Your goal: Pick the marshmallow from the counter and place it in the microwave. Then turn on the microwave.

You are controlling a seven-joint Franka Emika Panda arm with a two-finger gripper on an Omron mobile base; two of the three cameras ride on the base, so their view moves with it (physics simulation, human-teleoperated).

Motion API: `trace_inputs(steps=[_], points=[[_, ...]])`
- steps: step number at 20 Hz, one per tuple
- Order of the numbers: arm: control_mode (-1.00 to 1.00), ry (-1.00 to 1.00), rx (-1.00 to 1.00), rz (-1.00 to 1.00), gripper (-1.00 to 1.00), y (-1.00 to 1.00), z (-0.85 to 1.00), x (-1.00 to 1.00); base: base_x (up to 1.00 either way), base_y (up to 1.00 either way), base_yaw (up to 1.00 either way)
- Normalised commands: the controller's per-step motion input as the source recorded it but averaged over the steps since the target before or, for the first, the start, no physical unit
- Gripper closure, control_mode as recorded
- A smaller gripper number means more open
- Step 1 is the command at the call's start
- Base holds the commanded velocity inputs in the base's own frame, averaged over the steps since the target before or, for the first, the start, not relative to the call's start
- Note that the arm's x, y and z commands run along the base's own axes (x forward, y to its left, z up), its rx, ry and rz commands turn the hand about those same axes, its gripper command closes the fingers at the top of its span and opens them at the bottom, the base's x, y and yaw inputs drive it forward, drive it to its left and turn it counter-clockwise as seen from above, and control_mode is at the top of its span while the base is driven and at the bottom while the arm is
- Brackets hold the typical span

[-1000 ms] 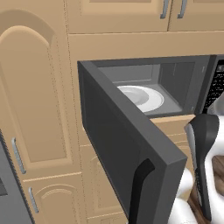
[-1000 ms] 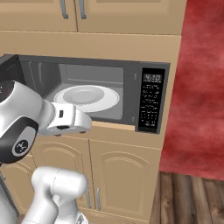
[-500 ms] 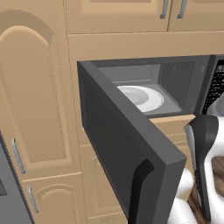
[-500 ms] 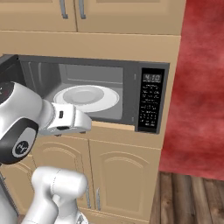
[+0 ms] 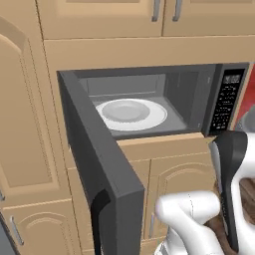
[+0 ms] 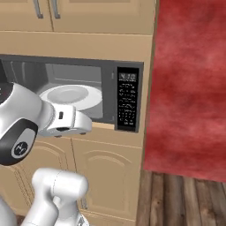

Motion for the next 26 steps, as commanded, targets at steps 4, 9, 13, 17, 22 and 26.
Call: trace_inputs(steps=[4,9,13,17,22,26], points=[[1.00,0.00,0.00,0.00,-1.00,0.00,0.00,0.00,-0.27,-0.58,0.08],[1.00,0.00,0.00,0.00,-1.00,0.00,0.00,0.00,-0.47,-0.37,0.09],[1.00,0.00,0.00,0.00,-1.00,0.00,0.00,0.00,-0.59,-0.15,0.10],[1.00,0.00,0.00,0.00,-1.00,0.00,0.00,0.00,-0.67,0.02,0.07],[1.00,0.00,0.00,0.00,-1.00,0.00,0.00,0.00,-0.54,0.06,0.04],[1.00,0.00,0.00,0.00,-1.00,0.00,0.00,0.00,-0.39,0.08,0.01]])
